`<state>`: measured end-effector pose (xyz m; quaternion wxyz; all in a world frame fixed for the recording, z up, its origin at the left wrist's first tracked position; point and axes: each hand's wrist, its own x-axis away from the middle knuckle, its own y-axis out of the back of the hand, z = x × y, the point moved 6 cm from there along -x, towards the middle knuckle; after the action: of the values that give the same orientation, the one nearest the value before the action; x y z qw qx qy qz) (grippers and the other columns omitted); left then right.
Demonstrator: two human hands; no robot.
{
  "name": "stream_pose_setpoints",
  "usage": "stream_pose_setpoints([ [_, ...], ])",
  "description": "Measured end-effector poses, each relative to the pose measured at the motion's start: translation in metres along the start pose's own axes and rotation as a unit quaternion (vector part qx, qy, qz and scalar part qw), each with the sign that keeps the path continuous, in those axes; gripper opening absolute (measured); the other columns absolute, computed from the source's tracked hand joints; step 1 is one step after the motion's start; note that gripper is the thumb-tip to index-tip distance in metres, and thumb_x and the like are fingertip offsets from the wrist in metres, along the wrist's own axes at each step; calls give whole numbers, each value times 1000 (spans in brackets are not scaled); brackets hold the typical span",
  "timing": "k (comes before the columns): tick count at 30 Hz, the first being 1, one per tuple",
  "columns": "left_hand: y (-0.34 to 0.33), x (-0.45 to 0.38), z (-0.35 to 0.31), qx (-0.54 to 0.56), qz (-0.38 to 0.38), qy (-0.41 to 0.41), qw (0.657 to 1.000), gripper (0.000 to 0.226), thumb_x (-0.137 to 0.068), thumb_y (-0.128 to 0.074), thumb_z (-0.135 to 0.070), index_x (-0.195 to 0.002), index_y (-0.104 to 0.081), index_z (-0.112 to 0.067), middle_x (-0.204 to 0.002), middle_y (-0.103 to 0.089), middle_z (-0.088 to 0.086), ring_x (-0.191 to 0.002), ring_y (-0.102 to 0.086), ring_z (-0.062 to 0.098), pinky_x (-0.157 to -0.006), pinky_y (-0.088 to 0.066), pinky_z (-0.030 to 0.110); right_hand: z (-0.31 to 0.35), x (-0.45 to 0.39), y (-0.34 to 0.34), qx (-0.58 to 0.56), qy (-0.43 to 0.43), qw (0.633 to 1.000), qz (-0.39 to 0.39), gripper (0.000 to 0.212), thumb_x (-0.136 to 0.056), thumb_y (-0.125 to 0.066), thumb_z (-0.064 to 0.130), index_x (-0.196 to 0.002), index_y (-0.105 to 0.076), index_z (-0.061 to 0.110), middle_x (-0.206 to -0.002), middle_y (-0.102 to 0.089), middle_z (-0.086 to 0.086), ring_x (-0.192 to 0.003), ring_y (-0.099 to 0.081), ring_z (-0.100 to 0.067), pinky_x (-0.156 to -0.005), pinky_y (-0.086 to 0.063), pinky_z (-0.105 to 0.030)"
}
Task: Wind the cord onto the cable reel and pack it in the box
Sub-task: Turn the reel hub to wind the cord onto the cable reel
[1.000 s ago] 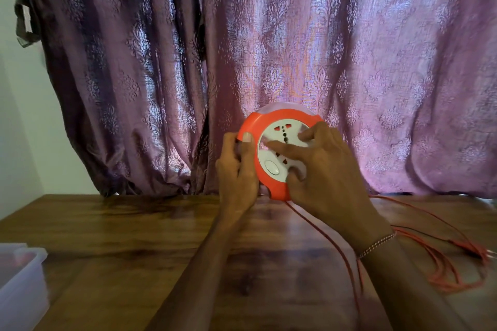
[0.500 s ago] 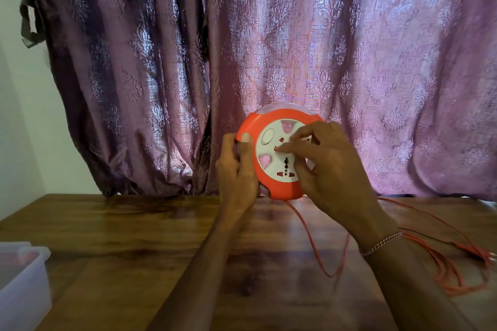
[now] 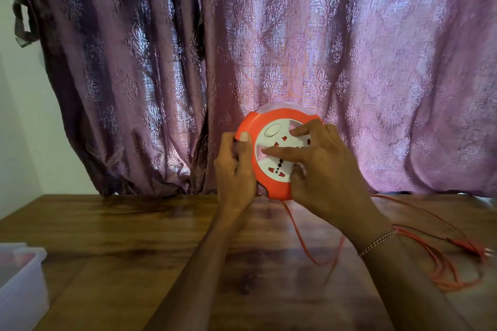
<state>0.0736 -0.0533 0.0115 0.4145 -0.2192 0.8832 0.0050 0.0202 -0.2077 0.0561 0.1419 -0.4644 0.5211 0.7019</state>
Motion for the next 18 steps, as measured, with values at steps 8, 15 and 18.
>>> stream_pose_setpoints([
  [8, 1, 1, 0, -22, -1, 6, 1000, 49, -95, -41, -56, -92, -55, -9, -79, -65, 4, -60, -54, 6, -60, -46, 42, -7, 3, 0, -16, -74, 996, -41, 62, -64, -64, 53, -125, -55, 56, -102, -60, 1, -92, -63, -22, -75, -52, -33],
  [15, -1, 1, 0, -17, 5, 0, 1000, 49, -95, -42, -56, -93, -55, -9, -81, -67, 4, -63, -59, 7, -61, -50, 36, -11, 1, 6, -72, -106, 987, -100, 38, -82, -68, 48, -115, -72, 30, -68, -72, 1, -69, -68, -24, -68, -56, -38],
  [18, -1, 1, 2, -2, 2, 9, 1000, 49, -95, -43, -55, -95, -56, -8, -75, -69, 2, -65, -64, 9, -59, -53, 37, -12, -1, 5, -86, -58, 992, -78, 30, -86, -70, 28, -115, -72, 21, -86, -70, -2, -82, -64, -24, -74, -52, -37],
])
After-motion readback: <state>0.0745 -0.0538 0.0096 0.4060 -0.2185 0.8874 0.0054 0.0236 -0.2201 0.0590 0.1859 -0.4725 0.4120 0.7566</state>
